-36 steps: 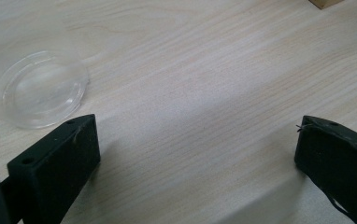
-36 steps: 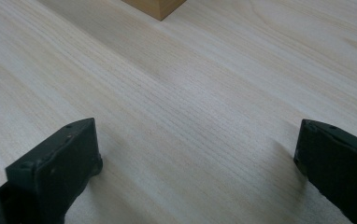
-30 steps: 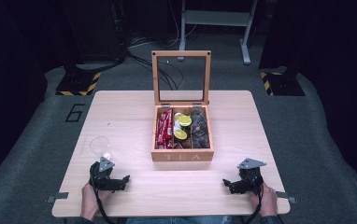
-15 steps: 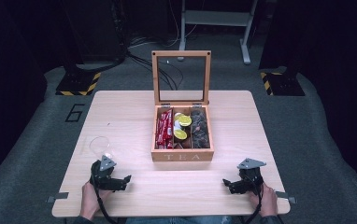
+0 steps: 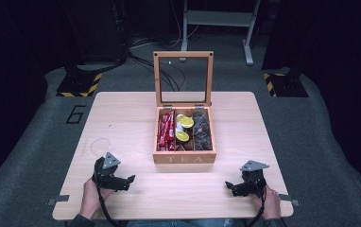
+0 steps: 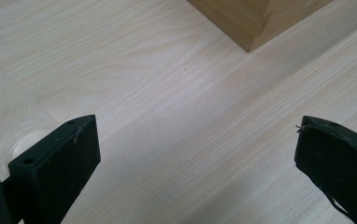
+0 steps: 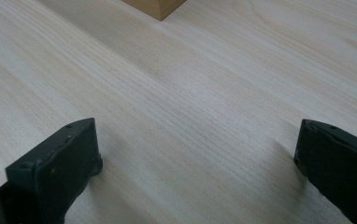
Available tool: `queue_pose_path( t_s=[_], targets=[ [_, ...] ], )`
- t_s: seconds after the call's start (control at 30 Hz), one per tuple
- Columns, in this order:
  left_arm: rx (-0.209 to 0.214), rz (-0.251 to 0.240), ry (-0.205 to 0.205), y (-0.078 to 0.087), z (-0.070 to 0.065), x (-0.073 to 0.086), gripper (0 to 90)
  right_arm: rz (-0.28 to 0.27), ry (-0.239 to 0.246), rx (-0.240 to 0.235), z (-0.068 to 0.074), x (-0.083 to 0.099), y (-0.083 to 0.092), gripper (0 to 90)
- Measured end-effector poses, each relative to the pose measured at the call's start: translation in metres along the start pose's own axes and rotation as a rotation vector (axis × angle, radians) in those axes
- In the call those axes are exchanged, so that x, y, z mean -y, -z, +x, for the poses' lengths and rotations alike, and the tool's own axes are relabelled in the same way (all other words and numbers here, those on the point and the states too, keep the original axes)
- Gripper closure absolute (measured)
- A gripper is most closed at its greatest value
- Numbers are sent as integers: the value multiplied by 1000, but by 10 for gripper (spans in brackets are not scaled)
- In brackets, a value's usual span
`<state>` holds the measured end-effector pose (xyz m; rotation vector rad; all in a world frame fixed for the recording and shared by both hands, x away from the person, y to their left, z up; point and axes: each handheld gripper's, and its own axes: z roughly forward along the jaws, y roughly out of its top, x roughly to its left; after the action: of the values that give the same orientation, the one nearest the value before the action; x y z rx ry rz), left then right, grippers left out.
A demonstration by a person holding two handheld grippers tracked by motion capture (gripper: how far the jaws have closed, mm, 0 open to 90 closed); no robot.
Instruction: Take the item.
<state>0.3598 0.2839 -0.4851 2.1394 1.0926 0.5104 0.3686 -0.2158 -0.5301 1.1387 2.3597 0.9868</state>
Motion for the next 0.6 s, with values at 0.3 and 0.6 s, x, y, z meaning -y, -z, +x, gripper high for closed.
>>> queue_pose_path(
  t_s=[0.3,0.6],
  targets=[
    [39,-4,-40,6,-4,-22,1,1,0,0,0,0,0,0],
    [64,-11,-73,12,-6,-43,2,1,0,0,0,0,0,0]
  ],
)
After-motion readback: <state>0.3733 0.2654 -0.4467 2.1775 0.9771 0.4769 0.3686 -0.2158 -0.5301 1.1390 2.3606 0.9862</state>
